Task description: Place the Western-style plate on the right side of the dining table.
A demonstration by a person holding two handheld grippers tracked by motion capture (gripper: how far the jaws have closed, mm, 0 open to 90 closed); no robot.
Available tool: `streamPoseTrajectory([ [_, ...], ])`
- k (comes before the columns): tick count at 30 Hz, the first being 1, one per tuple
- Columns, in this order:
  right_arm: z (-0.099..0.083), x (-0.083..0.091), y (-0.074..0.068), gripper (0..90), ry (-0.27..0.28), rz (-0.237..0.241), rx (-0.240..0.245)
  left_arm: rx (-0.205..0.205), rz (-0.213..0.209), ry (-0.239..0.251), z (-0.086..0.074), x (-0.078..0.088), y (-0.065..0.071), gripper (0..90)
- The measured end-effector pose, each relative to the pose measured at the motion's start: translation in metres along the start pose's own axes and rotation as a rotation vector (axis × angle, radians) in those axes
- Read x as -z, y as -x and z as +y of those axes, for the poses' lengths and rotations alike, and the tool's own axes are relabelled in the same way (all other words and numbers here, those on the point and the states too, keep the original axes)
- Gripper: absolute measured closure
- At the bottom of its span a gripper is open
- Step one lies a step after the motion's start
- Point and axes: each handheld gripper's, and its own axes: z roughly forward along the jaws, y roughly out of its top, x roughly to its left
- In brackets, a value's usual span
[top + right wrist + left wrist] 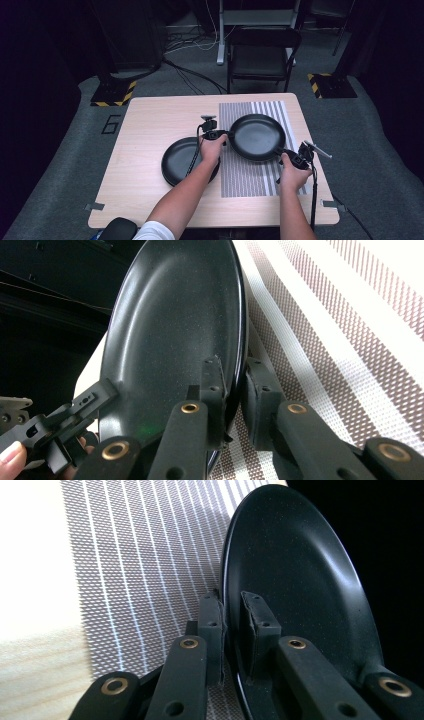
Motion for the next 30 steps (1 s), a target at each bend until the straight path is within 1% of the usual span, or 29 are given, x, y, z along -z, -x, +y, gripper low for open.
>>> streamPoseTrajectory([
  [1, -0.001, -0.001, 0.000, 80.0, -0.001, -0.002, -0.006, 0.005, 0.005, 0.002, 0.000, -0.001, 0.000, 80.8],
  [2, -0.002, -0.002, 0.001, 79.9, -0.011, -0.005, -0.010, 0.004, 0.008, -0.004, 0.001, -0.001, -0.001, 80.8],
  [3, -0.003, -0.004, 0.002, 79.8, -0.006, -0.004, -0.010, 0.000, 0.009, -0.007, 0.001, -0.001, -0.002, 80.9],
  [5, -0.005, -0.005, 0.003, 79.5, -0.018, -0.005, -0.024, -0.005, 0.018, -0.008, 0.001, -0.002, -0.002, 80.9],
  [9, -0.009, -0.007, 0.004, 79.4, -0.014, -0.008, -0.018, -0.002, 0.026, -0.015, 0.001, -0.005, -0.004, 80.6],
  [11, -0.011, -0.006, 0.004, 79.4, -0.019, -0.012, -0.025, -0.003, 0.027, -0.023, 0.001, -0.006, -0.005, 80.6],
  [16, -0.013, -0.005, 0.009, 79.3, -0.018, -0.016, -0.034, -0.007, 0.026, -0.027, -0.002, -0.010, -0.003, 80.5],
  [18, -0.012, -0.004, 0.010, 79.3, -0.019, -0.022, -0.039, -0.009, 0.032, -0.029, -0.002, -0.011, -0.002, 80.4],
  [20, -0.011, -0.003, 0.010, 79.4, -0.023, -0.027, -0.054, -0.021, 0.049, -0.030, -0.003, -0.012, 0.001, 79.9],
  [23, -0.011, -0.006, 0.012, 79.2, -0.024, -0.027, -0.049, -0.020, 0.063, -0.040, -0.002, -0.013, 0.001, 79.7],
  [27, -0.011, -0.008, 0.013, 78.7, -0.033, -0.034, -0.050, -0.038, 0.082, -0.047, -0.002, -0.014, 0.001, 79.2],
  [30, -0.012, -0.008, 0.013, 78.7, -0.035, -0.036, -0.049, -0.054, 0.113, -0.059, -0.002, -0.016, 0.005, 77.9],
])
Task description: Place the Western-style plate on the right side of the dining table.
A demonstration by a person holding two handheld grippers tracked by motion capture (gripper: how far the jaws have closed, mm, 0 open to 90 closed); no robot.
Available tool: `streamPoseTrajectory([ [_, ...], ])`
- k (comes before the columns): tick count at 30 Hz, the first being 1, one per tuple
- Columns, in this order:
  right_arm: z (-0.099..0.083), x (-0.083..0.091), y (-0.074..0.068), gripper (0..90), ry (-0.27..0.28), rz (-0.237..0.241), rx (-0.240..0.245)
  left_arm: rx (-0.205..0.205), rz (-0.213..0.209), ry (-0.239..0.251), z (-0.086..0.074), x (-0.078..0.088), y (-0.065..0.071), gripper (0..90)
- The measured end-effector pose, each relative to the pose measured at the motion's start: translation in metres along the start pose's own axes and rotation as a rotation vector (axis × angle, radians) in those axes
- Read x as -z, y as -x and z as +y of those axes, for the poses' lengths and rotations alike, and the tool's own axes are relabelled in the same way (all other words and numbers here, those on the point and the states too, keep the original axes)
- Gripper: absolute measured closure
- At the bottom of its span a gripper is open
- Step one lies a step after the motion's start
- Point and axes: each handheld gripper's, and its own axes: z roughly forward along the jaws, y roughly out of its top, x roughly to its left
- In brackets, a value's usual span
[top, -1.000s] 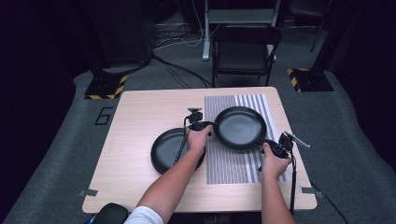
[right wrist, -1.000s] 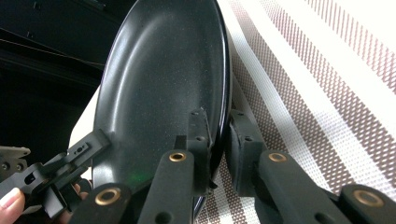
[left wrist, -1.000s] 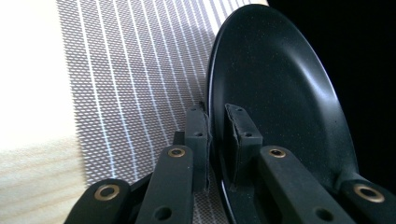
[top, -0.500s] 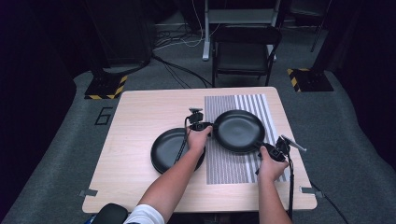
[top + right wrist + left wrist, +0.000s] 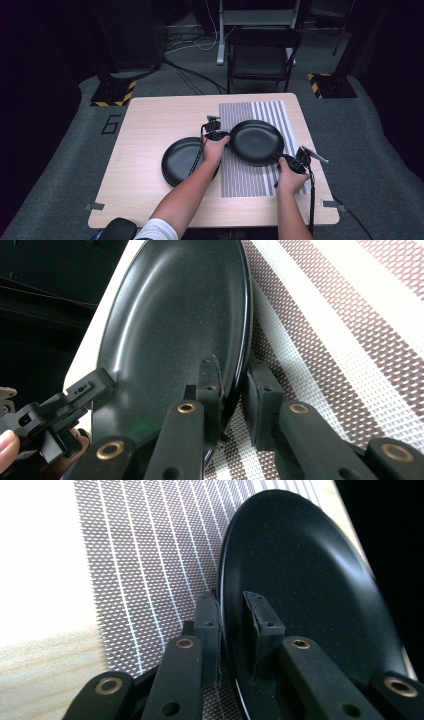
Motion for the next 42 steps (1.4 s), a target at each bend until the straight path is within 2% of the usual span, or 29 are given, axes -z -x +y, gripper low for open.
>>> streamPoseTrajectory([
  [3, 0.0002, 0.0002, 0.0010, 78.5, -0.001, -0.008, 0.005, -0.032, 0.018, -0.026, 0.0000, -0.0009, 0.0016, 76.7],
  [5, 0.0003, 0.0009, 0.0007, 78.4, -0.004, -0.017, 0.008, -0.036, 0.029, -0.034, -0.0004, -0.0020, 0.0026, 76.1],
  [12, 0.0003, -0.0010, 0.0018, 78.5, -0.001, -0.018, 0.010, -0.020, 0.040, -0.043, 0.0003, -0.0034, 0.0036, 75.6],
  [19, -0.0001, -0.0012, 0.0010, 78.9, 0.004, -0.027, 0.014, -0.036, 0.069, -0.072, 0.0016, -0.0051, 0.0064, 72.1],
  [22, -0.0001, -0.0013, 0.0007, 79.0, 0.003, -0.033, 0.017, -0.043, 0.067, -0.085, 0.0025, -0.0058, 0.0073, 69.0],
  [26, -0.0003, -0.0020, 0.0006, 78.6, 0.003, -0.045, 0.027, -0.041, 0.057, -0.094, 0.0034, -0.0050, 0.0060, 70.2],
  [31, -0.0001, -0.0025, -0.0036, 77.5, 0.005, -0.076, 0.075, -0.051, 0.069, -0.083, 0.0022, -0.0051, 0.0077, 70.2],
  [33, 0.0005, -0.0023, -0.0052, 77.6, 0.008, -0.084, 0.074, -0.051, 0.071, -0.079, 0.0019, -0.0050, 0.0078, 69.9],
  [36, 0.0025, -0.0033, -0.0061, 78.2, -0.003, -0.072, 0.068, -0.059, 0.090, -0.072, 0.0017, -0.0047, 0.0090, 68.9],
  [41, 0.0041, -0.0050, -0.0047, 78.1, 0.002, -0.072, 0.067, -0.050, 0.070, -0.082, 0.0028, -0.0038, 0.0069, 69.0],
  [42, 0.0039, -0.0050, -0.0053, 77.8, 0.002, -0.077, 0.071, -0.059, 0.068, -0.085, 0.0031, -0.0034, 0.0060, 69.1],
])
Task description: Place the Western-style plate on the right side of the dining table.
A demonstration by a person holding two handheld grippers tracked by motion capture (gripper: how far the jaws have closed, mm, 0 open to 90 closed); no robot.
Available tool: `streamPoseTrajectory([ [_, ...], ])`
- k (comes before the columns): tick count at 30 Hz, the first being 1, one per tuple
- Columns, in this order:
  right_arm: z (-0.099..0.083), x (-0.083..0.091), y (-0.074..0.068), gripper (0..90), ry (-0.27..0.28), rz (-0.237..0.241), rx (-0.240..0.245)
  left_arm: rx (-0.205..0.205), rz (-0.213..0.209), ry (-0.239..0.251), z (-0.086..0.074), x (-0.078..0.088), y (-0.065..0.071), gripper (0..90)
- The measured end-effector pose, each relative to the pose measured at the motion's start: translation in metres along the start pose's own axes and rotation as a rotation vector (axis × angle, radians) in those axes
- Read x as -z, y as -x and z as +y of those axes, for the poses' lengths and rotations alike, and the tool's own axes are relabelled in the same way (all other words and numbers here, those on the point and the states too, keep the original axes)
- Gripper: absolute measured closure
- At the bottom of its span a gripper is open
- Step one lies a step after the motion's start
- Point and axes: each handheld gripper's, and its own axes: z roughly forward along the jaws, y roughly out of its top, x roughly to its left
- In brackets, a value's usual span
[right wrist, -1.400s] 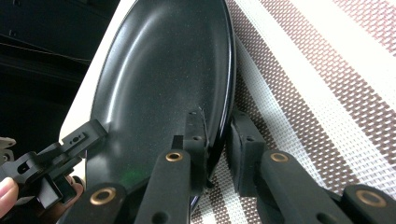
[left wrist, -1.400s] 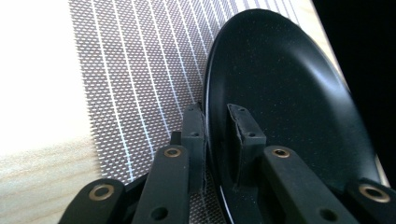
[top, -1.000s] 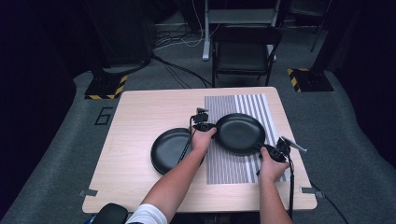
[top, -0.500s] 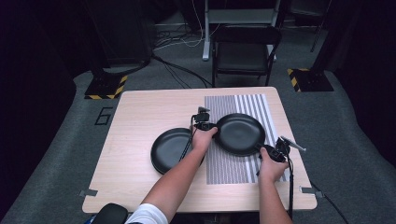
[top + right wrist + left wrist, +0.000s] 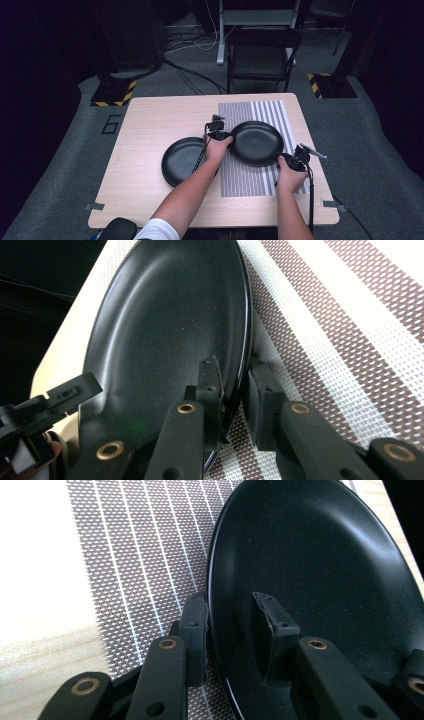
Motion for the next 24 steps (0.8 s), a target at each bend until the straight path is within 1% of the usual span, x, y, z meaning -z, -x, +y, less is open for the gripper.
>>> streamPoseTrajectory([
  [1, 0.000, 0.000, -0.001, 77.5, -0.001, -0.005, 0.009, 0.007, -0.003, 0.003, 0.000, 0.000, 0.000, 69.3],
  [2, -0.001, 0.000, -0.001, 77.1, -0.002, -0.011, 0.021, 0.004, -0.005, 0.003, 0.000, 0.001, -0.001, 69.7],
  [5, -0.002, 0.000, -0.001, 76.8, 0.004, -0.015, 0.026, 0.006, -0.003, 0.037, 0.002, 0.006, -0.001, 70.2],
  [6, -0.003, 0.001, -0.002, 76.5, 0.008, -0.020, 0.039, 0.009, -0.010, 0.044, 0.003, 0.008, -0.002, 70.1],
  [7, -0.003, 0.001, -0.002, 76.4, 0.012, -0.025, 0.054, 0.007, -0.014, 0.046, 0.004, 0.009, -0.004, 70.1],
  [9, -0.003, 0.003, -0.004, 76.6, 0.017, -0.041, 0.070, 0.017, -0.023, 0.048, 0.005, 0.012, -0.004, 70.4],
  [10, -0.002, 0.004, -0.004, 76.6, 0.021, -0.046, 0.080, 0.012, -0.020, 0.048, 0.005, 0.012, -0.004, 70.3],
  [11, -0.002, 0.005, -0.005, 76.2, 0.023, -0.047, 0.079, 0.016, -0.020, 0.049, 0.005, 0.012, -0.003, 70.1],
  [13, -0.001, 0.008, -0.005, 75.0, 0.035, -0.044, 0.079, 0.008, -0.019, 0.044, 0.004, 0.012, -0.004, 69.8],
  [14, -0.001, 0.010, -0.004, 74.4, 0.046, -0.043, 0.087, 0.008, -0.017, 0.047, 0.004, 0.013, -0.005, 69.4],
  [15, 0.001, 0.014, -0.004, 73.8, 0.065, -0.031, 0.087, 0.011, -0.018, 0.051, 0.004, 0.013, -0.005, 68.8],
  [17, 0.002, 0.015, -0.005, 73.7, 0.072, -0.030, 0.085, 0.005, -0.012, 0.053, 0.004, 0.014, -0.006, 68.5],
  [18, 0.003, 0.017, -0.005, 73.7, 0.075, -0.026, 0.089, 0.012, -0.010, 0.058, 0.004, 0.015, -0.007, 68.1],
  [20, 0.005, 0.020, -0.007, 72.9, 0.076, -0.039, 0.114, 0.008, 0.000, 0.054, 0.005, 0.017, -0.008, 67.2],
  [22, 0.006, 0.022, -0.008, 71.1, 0.079, -0.050, 0.134, 0.004, -0.003, 0.056, 0.004, 0.018, -0.008, 67.0],
  [23, 0.006, 0.022, -0.009, 70.5, 0.079, -0.046, 0.135, -0.008, -0.001, 0.054, 0.004, 0.019, -0.009, 66.9],
  [24, 0.006, 0.023, -0.009, 70.3, 0.080, -0.051, 0.144, -0.009, -0.002, 0.057, 0.004, 0.021, -0.008, 66.7],
])
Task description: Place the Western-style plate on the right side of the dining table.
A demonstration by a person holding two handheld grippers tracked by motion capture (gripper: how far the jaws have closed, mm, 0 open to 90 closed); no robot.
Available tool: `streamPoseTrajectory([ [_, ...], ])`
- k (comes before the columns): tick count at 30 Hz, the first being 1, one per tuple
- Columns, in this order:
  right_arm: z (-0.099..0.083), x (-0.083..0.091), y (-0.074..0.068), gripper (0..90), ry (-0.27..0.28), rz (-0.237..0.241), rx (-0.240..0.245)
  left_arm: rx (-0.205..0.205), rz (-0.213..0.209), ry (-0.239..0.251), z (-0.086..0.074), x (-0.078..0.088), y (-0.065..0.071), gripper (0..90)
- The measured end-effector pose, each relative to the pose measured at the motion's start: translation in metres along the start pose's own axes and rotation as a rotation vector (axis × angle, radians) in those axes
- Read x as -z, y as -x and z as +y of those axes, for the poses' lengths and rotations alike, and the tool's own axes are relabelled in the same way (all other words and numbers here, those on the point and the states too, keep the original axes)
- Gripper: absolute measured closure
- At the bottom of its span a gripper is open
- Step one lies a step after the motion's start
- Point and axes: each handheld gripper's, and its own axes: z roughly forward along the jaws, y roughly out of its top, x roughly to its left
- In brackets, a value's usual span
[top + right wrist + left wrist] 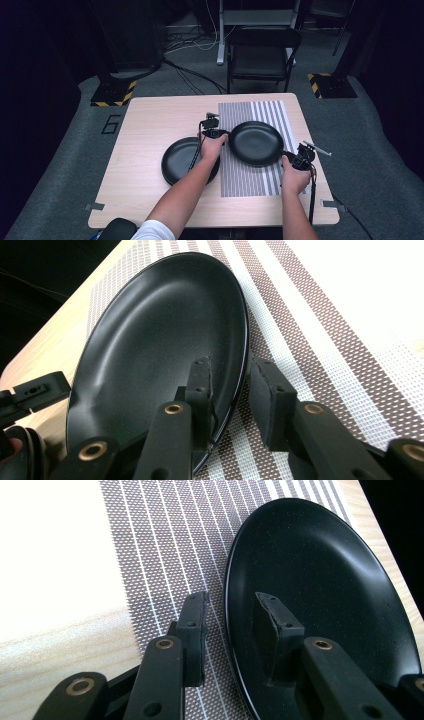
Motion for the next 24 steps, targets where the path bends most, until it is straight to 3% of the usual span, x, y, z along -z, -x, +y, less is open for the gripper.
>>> streamPoseTrajectory([
  [10, -0.004, 0.004, -0.001, 68.8, -0.010, -0.012, 0.035, -0.010, -0.011, 0.033, -0.001, 0.016, -0.002, 65.0],
  [17, -0.001, 0.012, -0.001, 66.0, 0.018, 0.016, 0.060, -0.009, -0.014, 0.068, -0.001, 0.029, -0.009, 64.1],
  [21, -0.001, 0.016, -0.001, 66.1, 0.016, 0.031, 0.078, 0.024, -0.025, 0.088, 0.001, 0.038, -0.018, 63.8],
  [24, 0.001, 0.018, -0.002, 66.3, 0.018, 0.029, 0.079, 0.024, -0.025, 0.104, 0.001, 0.046, -0.023, 63.7],
])
